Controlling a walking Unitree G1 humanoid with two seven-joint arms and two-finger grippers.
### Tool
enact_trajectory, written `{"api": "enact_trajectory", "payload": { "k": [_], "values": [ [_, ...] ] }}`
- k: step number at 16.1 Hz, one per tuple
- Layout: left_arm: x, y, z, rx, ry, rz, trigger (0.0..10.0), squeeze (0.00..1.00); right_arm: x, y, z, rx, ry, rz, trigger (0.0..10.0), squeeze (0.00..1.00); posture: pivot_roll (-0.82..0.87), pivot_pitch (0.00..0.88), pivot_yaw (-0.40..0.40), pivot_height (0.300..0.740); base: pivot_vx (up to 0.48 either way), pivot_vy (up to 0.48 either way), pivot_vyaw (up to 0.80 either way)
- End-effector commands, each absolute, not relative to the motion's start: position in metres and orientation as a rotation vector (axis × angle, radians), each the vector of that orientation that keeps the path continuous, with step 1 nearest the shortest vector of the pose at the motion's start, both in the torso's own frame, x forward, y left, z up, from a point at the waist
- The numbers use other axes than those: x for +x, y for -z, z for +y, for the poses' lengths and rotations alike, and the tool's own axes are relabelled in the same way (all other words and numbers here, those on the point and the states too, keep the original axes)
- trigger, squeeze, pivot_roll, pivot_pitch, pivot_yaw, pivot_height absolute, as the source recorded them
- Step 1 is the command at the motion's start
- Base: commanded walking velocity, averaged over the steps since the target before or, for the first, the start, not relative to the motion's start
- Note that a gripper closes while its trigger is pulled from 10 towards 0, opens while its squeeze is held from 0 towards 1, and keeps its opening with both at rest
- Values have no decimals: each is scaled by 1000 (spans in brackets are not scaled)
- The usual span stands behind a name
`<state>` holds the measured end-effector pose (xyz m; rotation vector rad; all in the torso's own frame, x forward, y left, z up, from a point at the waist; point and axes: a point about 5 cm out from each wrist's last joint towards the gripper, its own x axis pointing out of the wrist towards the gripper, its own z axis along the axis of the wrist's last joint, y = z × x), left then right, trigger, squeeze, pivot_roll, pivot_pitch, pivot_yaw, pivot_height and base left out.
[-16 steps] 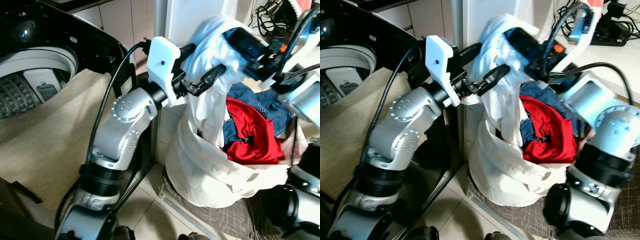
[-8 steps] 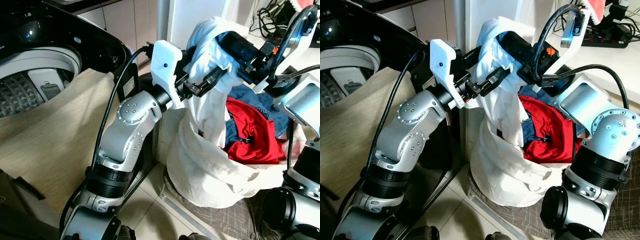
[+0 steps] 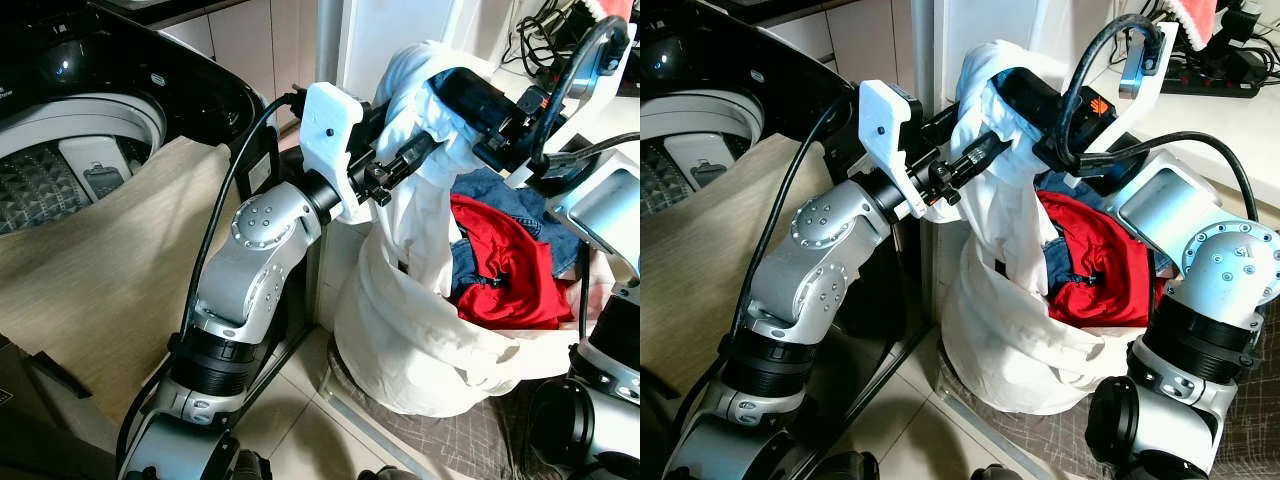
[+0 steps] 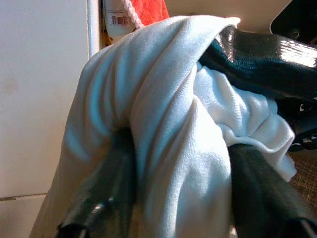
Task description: Clothes washing
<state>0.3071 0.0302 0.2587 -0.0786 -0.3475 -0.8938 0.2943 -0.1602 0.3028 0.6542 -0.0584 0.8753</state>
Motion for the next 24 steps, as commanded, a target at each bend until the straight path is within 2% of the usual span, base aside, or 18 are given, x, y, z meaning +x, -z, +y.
{"api": "enact_trajectory", "payload": {
  "k": [1,2,5,7,8,9,10,12,13,16,17,18,19,21,23,24],
  "values": [
    [306,-260,31,-82,898,-365,0,0,290,-306,-160,638,-892,-77,0,0,-90,50,-36,740,0,0,0],
    [307,-260,31,-84,893,-366,0,0,290,-306,-160,636,-894,-79,0,0,-91,50,-36,740,0,0,0],
    [309,-262,33,-88,876,-370,0,0,290,-305,-160,633,-886,-75,2980,0,-91,51,-36,740,0,0,0],
    [311,-263,36,-95,857,-373,0,0,290,-304,-160,629,-878,-71,3294,0,-91,49,-35,740,0,0,0],
    [312,-264,37,-96,847,-376,0,0,290,-304,-161,627,-875,-72,4157,0,-92,50,-34,740,0,0,0],
    [313,-264,38,-98,841,-376,0,0,290,-304,-161,619,-869,-72,7608,0,-93,50,-34,740,0,0,0],
    [314,-264,39,-96,838,-377,0,0,290,-304,-161,614,-867,-71,10000,0,-93,50,-34,740,0,0,0],
    [315,-264,41,-94,818,-376,0,0,291,-302,-161,606,-864,-66,10000,39,-94,51,-33,740,0,0,0],
    [317,-265,43,-102,801,-380,0,0,290,-302,-161,615,-868,-64,10000,1000,-92,51,-33,740,0,0,0],
    [329,-271,58,-75,721,-393,0,0,289,-301,-164,583,-851,-64,10000,1000,-90,48,-30,740,0,0,0],
    [336,-276,67,-48,677,-402,0,0,291,-298,-169,539,-800,-51,10000,780,-90,46,-30,740,0,0,0],
    [342,-280,76,-20,636,-411,0,0,293,-294,-174,512,-753,-38,10000,0,-89,46,-29,740,0,0,0],
    [346,-284,83,-2,608,-417,0,0,294,-292,-177,496,-722,-29,10000,0,-89,46,-29,740,0,0,0],
    [376,-325,142,159,366,-482,0,0,288,-275,-187,319,-681,56,10000,0,-87,47,-24,740,0,0,0],
    [383,-363,170,264,250,-544,0,0,284,-274,-183,318,-713,54,10000,0,-84,44,-23,740,0,0,0],
    [380,-416,198,472,68,-625,0,0,283,-272,-178,289,-727,51,10000,0,-84,44,-19,740,0,0,0]
  ]
}}
